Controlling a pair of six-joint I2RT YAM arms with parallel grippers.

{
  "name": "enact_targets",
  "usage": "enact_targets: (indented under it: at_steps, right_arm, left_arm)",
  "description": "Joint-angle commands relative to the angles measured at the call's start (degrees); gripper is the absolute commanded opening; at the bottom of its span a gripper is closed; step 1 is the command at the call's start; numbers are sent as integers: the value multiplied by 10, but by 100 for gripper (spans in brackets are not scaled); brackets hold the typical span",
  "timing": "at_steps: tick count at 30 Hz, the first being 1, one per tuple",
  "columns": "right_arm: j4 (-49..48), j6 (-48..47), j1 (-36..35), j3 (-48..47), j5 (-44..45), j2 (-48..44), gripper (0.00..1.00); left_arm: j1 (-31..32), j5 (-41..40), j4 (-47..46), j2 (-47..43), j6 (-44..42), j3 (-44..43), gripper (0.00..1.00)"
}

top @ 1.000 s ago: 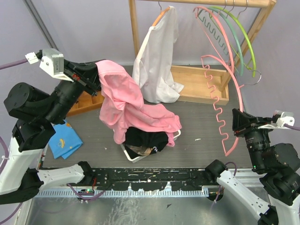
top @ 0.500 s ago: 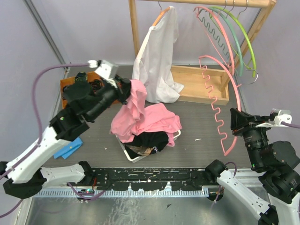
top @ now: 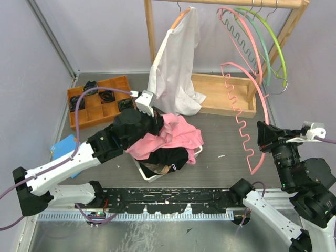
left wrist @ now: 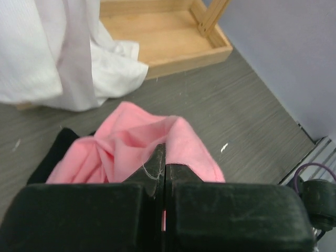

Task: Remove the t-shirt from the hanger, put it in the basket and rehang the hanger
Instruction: Place the T-shirt in the bin.

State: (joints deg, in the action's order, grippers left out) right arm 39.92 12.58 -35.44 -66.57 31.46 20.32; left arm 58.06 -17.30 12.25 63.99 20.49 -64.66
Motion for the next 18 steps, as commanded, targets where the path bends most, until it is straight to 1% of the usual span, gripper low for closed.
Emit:
enact_targets:
  at_steps: [1,6,9,12,15,17,18]
  right_arm:
    - [-53,3,2,-4,-16,14,1]
    - [-68,-4,2,-3,-21,26,1]
    - [-78,-9,2,-4,-24,35,1]
    - [-87,-18,2,-10,-32,50,1]
    - [-99,-32,2,-17,-37,70,1]
    - [-111,-44,2,-22,-36,88,1]
    - [-115,-49,2,-26,-37,100,1]
  left_arm:
    - [25,-56,-22,13,69,64,0]
    - [53,-89,-23,33,125,142,0]
    - [54,-98,-31,39,154,189,0]
    - [54,-104,-20,54,177,213,0]
    - [53,-94,-21,76,190,228,0]
    - [54,-68,-41,83,200,244,0]
    - [53,-55,-53,104,205,252,0]
